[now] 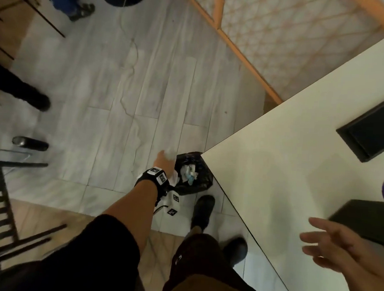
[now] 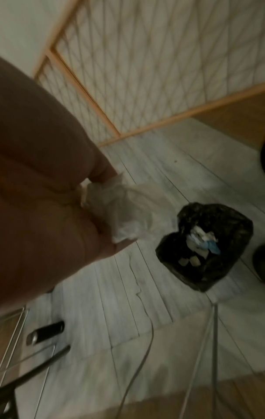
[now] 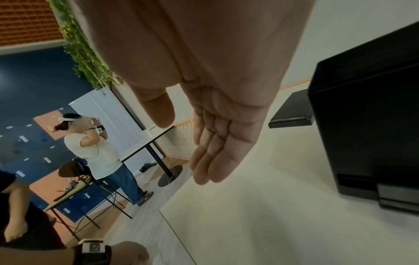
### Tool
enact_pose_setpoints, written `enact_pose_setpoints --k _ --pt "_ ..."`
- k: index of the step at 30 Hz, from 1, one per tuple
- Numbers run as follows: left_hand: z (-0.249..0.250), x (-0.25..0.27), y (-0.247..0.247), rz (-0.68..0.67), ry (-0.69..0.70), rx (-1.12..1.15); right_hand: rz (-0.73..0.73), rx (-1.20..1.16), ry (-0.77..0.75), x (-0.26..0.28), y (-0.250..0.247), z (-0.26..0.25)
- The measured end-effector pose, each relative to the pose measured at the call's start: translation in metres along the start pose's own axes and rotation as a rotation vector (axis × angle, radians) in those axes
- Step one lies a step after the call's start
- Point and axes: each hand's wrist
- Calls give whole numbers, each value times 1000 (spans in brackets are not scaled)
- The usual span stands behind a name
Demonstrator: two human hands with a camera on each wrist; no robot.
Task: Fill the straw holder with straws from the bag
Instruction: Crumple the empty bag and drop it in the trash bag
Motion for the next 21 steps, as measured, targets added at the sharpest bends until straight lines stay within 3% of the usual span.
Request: enact_pose_setpoints --k 5,13,18,21 --pt "-21 -11 34 -3 -145 22 60 -18 2 0 9 7" --pt "-26 -39 66 6 -185 -118 176 43 118 -5 -8 47" --pt "-33 -53 66 10 -247 -246 167 83 143 -2 -19 56" --pt "-54 -65 66 -28 -231 -227 88 83 206 -6 -23 54"
Point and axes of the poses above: each hand's wrist, its own x-axis away from the middle knuckle, its own y-axis out of the palm, z = x × y, and after that the axes turned 14 degrees about z, right-handed
